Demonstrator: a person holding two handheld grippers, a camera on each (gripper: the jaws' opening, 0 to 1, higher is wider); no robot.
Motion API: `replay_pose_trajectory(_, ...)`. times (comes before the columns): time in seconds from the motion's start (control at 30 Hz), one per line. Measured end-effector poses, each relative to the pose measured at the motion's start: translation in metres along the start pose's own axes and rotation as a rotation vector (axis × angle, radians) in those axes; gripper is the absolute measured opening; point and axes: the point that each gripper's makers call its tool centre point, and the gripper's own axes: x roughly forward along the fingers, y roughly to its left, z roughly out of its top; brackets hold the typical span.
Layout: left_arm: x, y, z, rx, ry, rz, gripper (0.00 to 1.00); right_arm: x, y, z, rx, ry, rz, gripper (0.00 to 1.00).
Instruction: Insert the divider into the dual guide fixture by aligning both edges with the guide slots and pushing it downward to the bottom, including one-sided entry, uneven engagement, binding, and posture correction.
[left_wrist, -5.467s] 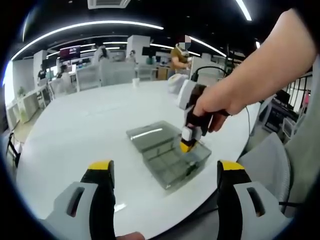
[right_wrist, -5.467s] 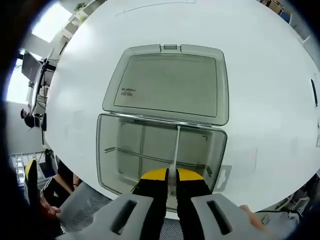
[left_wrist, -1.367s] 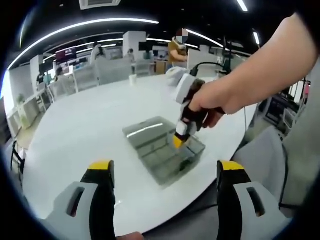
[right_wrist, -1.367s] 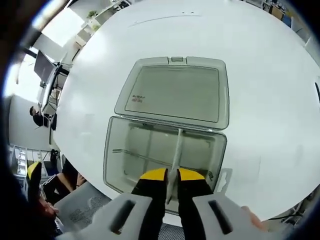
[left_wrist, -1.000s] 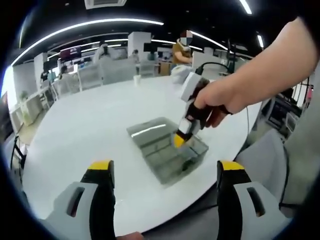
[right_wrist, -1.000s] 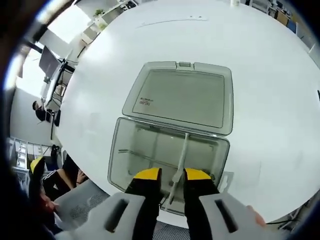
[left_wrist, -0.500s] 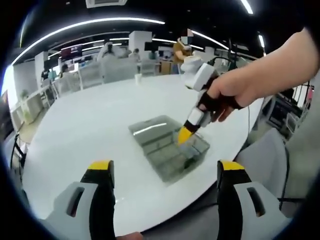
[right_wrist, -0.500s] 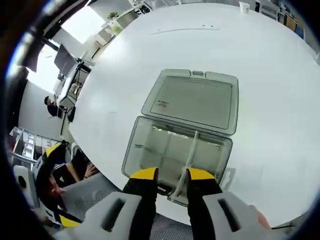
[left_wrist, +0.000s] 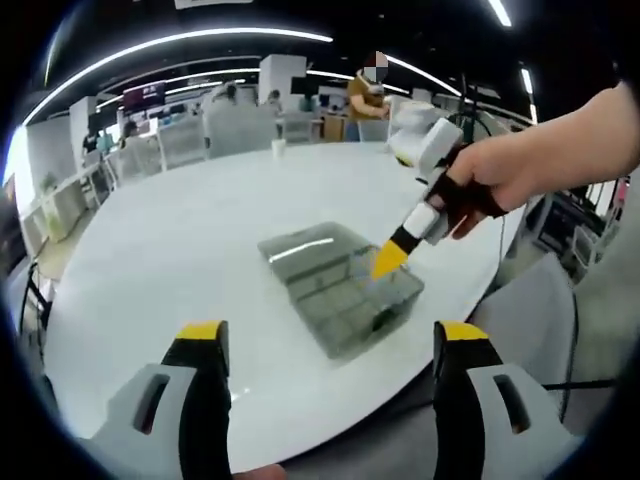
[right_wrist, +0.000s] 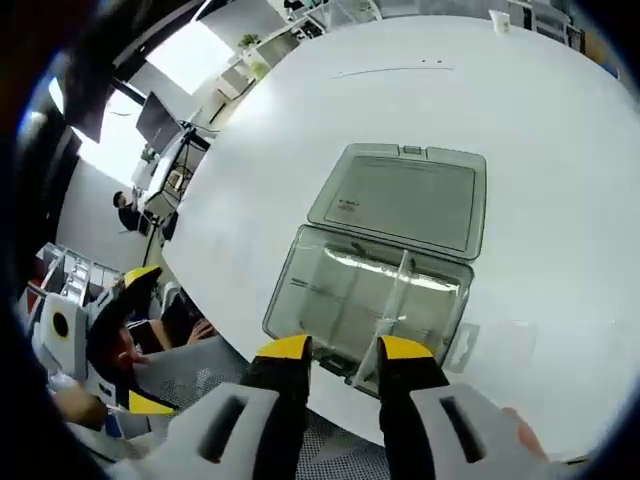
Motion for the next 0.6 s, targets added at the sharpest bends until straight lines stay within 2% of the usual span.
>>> replay_pose_trajectory(0.17,-0.001,0.005,-0.003,-0.012,0.014,0.009,0.82,-0.004,0.004,0.001,-0.03,-0.026,0.046,0.27)
replay_pose_trajectory(0.37,-0.003,0.011,-0.007,-0.015,0.037,0.023,0.82,-0.013,0.015,0.003,-0.112,-0.094,0.13,0.3)
replay_pose_trajectory(0.6,-0.006,0.021,-0.014,-0.019,0.073,0.048,0.82,-0.023,0.013,-0.001,-0.165,-0.152,0.168,0.32)
